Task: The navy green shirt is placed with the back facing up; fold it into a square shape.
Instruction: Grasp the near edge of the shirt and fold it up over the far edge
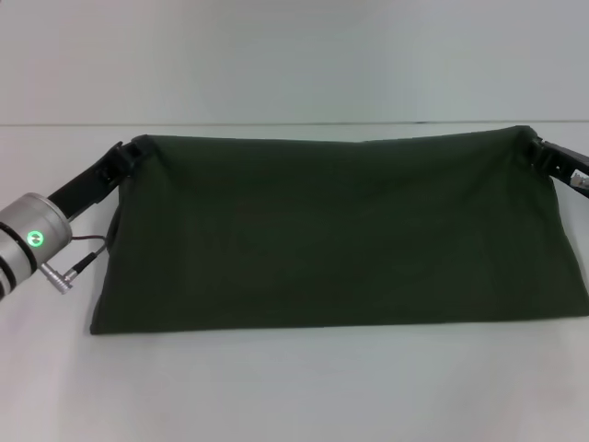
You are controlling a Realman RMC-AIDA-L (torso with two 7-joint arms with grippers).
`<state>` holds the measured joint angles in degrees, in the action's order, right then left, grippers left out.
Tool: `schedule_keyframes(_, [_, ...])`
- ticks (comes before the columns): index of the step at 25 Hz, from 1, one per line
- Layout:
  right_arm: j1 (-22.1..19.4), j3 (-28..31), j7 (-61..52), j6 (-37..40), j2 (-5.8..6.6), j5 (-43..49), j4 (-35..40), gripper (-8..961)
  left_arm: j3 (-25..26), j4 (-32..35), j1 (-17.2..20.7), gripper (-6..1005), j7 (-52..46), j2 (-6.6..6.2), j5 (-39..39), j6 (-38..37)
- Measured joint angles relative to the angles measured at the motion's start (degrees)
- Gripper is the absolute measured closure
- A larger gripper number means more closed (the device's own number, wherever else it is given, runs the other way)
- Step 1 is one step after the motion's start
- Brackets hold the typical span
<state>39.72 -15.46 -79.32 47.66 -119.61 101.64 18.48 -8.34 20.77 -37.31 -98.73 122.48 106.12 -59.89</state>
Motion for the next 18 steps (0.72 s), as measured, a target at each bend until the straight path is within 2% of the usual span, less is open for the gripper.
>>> schedule_keyframes(7, [1.22, 0.00, 12.42, -1.52, -0.25, -8.43, -3.87, 868, 0.18, -1.70, -0.45, 916, 5.21, 1.24, -3.70, 3.69])
schedule_keyframes(18, [3.66, 0.48, 24.83, -5.46, -0.53, -12.63, -7.07, 836, 0.31, -6.51, -2.09, 895, 11.70, 1.50, -9.26, 8.57])
